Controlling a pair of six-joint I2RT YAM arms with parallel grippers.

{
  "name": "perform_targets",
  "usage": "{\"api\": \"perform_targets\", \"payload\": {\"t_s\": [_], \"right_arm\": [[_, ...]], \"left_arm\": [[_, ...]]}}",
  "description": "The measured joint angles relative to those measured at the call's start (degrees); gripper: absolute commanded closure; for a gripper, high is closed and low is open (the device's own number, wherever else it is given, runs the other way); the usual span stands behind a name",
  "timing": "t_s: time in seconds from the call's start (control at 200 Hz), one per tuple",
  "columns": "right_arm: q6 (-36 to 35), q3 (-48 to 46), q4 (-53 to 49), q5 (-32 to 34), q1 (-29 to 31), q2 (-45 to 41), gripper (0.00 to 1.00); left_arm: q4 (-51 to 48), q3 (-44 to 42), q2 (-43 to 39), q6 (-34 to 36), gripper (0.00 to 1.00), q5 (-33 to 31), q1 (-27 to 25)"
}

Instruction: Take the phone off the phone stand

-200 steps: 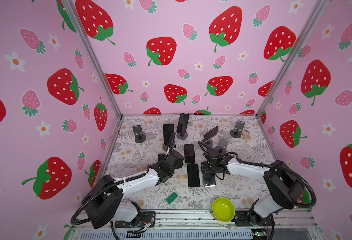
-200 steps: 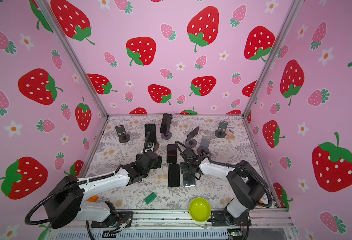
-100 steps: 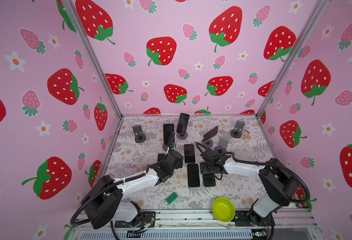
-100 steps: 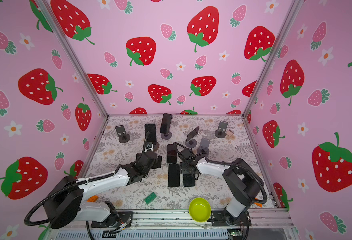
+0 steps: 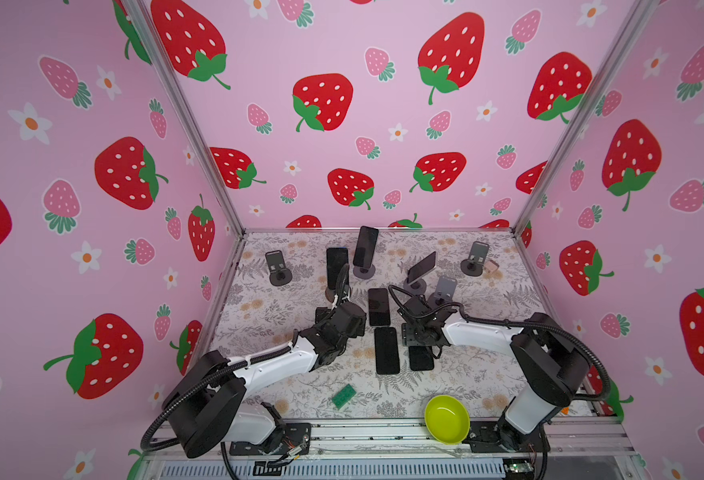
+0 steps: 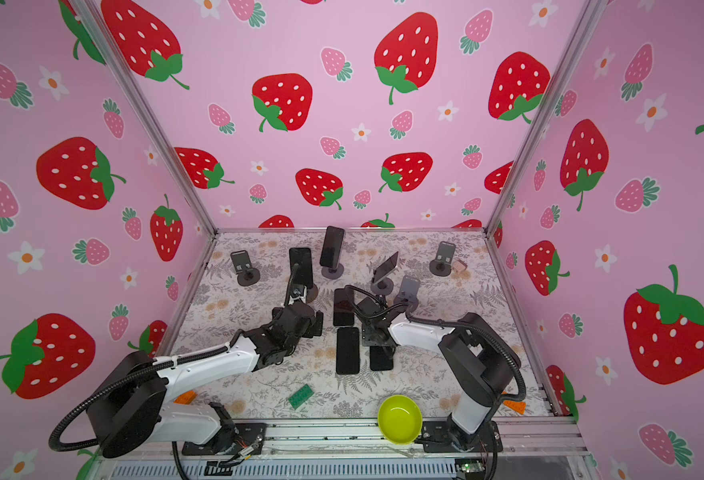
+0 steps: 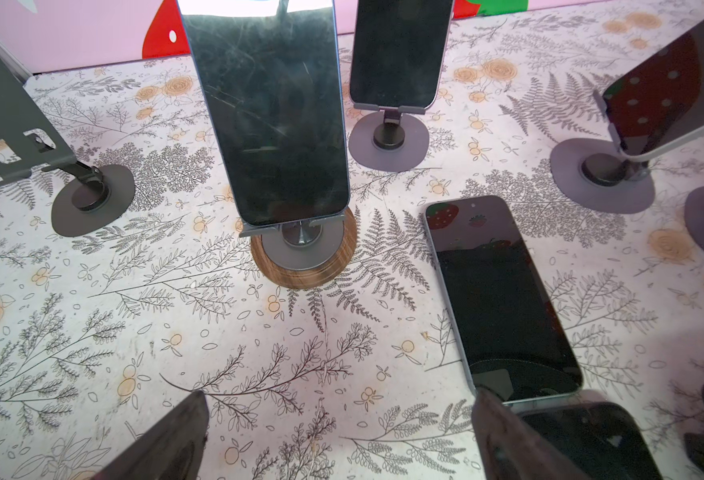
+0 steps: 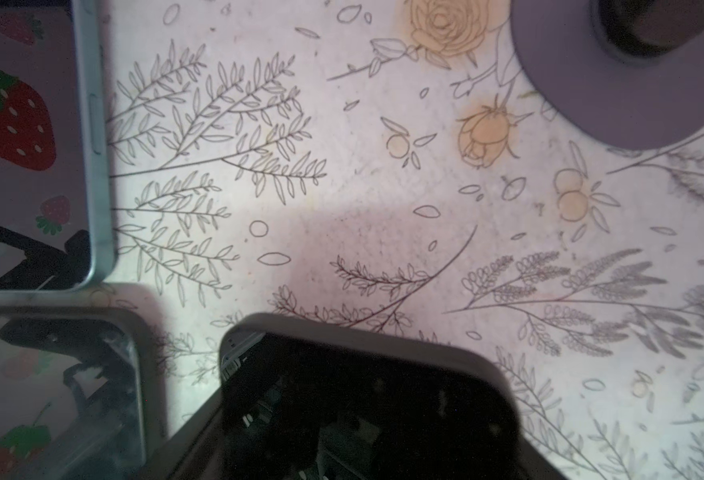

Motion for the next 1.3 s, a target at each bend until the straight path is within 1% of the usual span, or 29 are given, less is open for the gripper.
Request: {"api": "perform_targets", "payload": {"t_s": [0.07,0.45,0.72,1.056,1.116,1.221,1.301], "right_arm": [[0.1,0.1,-0.3,0.0,0.0,0.1,0.23],[1.1,0.5,-1.2,0.2,0.2,0.2,0.24],[2.0,0.5,-1.4,-0.1,0.6,0.2,0.21],[2.1,0.5,-1.9,-0.2,0.9,0.0,0.2],[2.1,0.5,-2.7,-0.2,0.9,-0.3,0.2],[2.3,0.3,-4.5,-0.2,1.1,-2.0,0.15],[2.8,0.3,-5.6,0.5,1.1,-5.4,0.14]], "left_arm": [[0.0,0.0,0.0,-0.1,0.01,0.0,0.0],[0.6,-0.7,-0.1,-0.1,0.01,0.9,0.1],[0.6,-0.8,-0.1,-0.1,0.01,1.3,0.1],[0.6,-1.0,-0.2,-0.1,0.01,1.4,0.1],[0.6,-1.0,-0.2,-0.1,0.01,1.4,0.1],[0.6,-1.0,-0.3,-0.1,0.01,1.4,0.1],[0.7,-1.2,-0.7,-0.1,0.01,1.4,0.1]]}}
